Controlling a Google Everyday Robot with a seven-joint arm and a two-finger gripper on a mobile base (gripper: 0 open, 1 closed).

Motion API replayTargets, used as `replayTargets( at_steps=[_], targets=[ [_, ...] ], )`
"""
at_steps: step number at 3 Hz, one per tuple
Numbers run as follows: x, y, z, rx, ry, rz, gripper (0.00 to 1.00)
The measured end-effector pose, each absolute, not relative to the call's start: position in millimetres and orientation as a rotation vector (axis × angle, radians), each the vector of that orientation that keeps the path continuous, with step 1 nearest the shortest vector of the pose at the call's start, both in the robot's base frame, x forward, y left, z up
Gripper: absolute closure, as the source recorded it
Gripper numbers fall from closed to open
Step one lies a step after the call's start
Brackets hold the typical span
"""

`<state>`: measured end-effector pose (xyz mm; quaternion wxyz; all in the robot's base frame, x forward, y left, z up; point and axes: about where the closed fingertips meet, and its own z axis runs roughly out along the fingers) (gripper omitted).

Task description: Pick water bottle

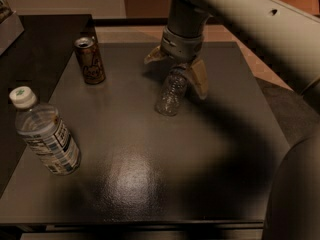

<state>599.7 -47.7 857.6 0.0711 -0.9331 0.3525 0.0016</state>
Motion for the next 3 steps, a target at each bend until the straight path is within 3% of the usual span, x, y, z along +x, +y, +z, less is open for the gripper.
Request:
replayTargets(
  at_steps=[1, 3],
  targets=[
    [598.1, -50.8, 850.0, -2.808, 1.078, 0.012, 0.18],
    [590.8, -54.3, 849.0, -2.81, 1.089, 0.024, 0.65]
  ],
)
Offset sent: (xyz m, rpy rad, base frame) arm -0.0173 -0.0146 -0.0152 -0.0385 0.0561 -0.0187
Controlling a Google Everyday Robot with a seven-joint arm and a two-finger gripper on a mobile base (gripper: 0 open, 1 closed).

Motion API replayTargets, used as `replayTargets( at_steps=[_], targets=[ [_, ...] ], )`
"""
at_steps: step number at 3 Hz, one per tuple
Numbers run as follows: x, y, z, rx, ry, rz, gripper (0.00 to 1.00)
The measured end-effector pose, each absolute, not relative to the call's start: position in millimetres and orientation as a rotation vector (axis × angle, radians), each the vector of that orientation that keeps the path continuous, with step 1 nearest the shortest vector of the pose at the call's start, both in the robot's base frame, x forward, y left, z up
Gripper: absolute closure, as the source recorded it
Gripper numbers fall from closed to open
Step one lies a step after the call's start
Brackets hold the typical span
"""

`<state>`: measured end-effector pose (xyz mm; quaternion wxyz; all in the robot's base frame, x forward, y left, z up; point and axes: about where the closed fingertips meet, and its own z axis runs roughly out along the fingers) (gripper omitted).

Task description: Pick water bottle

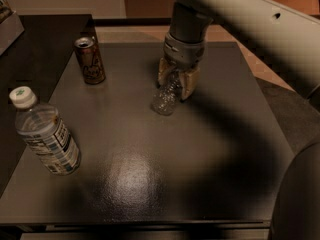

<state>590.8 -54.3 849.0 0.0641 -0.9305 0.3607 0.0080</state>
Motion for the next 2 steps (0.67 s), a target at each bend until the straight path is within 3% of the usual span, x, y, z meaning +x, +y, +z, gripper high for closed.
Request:
replayTargets(
  at_steps=[1, 2],
  targets=[
    [583.6, -51.6, 862.5, -2.797, 1.06, -0.001, 0.88],
    [575.6, -48.1, 887.0, -2.762, 1.015, -0.041, 1.0]
  ],
)
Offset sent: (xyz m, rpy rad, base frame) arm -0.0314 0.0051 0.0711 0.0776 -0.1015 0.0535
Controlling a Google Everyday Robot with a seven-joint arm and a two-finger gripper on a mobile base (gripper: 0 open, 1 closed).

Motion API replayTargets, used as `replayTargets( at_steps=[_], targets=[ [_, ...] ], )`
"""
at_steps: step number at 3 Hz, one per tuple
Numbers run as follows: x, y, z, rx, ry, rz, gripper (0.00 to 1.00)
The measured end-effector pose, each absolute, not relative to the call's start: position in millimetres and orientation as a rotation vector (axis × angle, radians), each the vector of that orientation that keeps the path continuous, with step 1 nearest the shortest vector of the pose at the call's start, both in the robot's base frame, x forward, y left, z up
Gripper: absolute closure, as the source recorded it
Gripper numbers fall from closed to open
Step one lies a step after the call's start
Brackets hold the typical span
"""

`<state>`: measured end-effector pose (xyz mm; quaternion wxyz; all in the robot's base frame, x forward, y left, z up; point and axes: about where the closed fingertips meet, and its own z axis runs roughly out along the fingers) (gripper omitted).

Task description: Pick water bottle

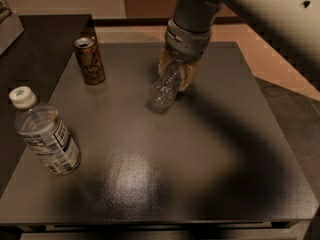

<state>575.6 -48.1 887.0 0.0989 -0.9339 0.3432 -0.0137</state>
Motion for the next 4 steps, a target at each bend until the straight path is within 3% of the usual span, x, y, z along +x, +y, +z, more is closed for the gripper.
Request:
replayTargets(
  at_steps=[4],
  targets=[
    [573.2, -49.4, 979.2, -2.592, 0.967, -0.215, 1.0]
  ],
)
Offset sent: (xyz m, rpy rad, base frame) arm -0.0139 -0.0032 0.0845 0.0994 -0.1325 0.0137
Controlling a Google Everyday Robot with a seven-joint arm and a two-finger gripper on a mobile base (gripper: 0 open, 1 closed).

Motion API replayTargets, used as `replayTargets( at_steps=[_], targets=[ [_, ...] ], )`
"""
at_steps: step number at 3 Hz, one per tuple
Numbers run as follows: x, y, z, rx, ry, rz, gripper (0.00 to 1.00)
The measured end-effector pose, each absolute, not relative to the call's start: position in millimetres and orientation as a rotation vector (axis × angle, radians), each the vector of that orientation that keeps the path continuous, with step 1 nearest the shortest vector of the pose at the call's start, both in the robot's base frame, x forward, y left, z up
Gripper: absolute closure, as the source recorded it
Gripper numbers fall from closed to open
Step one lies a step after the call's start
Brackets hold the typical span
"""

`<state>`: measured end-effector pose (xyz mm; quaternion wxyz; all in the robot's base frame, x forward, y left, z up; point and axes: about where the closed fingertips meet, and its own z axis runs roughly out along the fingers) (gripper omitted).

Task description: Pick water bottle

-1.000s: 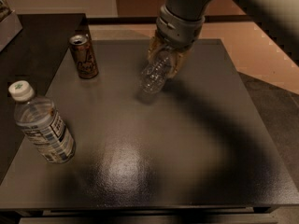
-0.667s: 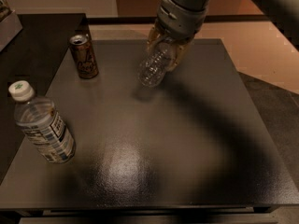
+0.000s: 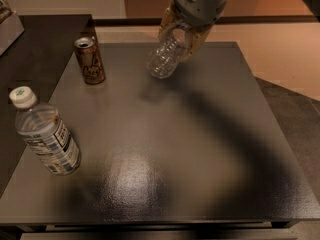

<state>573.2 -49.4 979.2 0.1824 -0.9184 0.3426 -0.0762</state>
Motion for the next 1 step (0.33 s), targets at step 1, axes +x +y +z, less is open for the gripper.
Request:
replayTargets(
  at_steps=[1],
  targets=[
    [573.5, -47.5, 974.5, -2.599, 0.962, -0.208, 1.0]
  ],
)
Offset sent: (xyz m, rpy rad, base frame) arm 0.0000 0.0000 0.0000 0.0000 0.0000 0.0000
